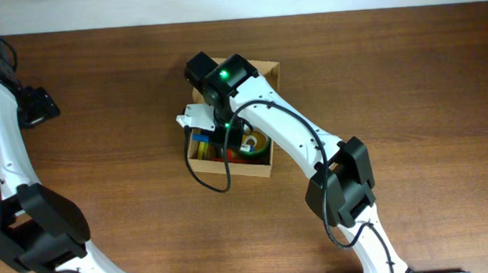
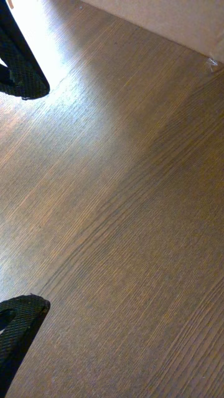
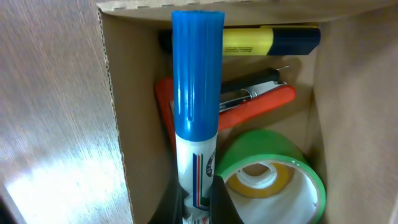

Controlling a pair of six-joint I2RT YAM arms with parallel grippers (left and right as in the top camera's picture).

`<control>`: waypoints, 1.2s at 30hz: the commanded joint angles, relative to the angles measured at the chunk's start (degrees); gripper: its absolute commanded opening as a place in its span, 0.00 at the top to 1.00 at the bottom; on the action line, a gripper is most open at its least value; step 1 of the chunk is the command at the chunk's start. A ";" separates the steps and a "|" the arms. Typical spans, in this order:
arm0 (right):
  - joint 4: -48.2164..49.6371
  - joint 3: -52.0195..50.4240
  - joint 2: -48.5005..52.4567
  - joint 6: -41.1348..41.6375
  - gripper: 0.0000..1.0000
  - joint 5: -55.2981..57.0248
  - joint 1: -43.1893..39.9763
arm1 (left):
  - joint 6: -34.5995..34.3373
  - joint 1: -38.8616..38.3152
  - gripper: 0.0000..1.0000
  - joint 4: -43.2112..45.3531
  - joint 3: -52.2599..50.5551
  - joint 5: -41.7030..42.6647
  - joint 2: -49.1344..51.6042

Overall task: Pack container
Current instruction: 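Carry the blue-capped marker into the box and release it, then retract the right gripper and raise both arms to the box lid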

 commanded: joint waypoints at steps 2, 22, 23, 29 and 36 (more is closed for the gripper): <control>0.22 -1.75 0.94 0.35 0.96 -2.08 0.26 | 0.92 0.35 0.00 0.09 -0.20 0.00 -0.42; 3.82 -7.32 -1.03 2.34 0.71 -0.17 -0.50 | 0.92 0.35 0.00 0.09 -0.20 0.00 -0.42; 3.82 -6.84 -1.73 2.36 0.71 0.79 -0.68 | 0.92 0.35 0.00 0.09 -0.20 0.00 -0.39; 3.32 -5.35 -5.53 4.04 0.66 3.87 -1.42 | 0.92 0.35 0.00 0.09 -0.20 0.00 -0.42; 5.51 -5.35 -13.40 13.22 0.96 13.92 -3.74 | 0.92 0.35 0.00 0.09 -0.20 0.00 -0.39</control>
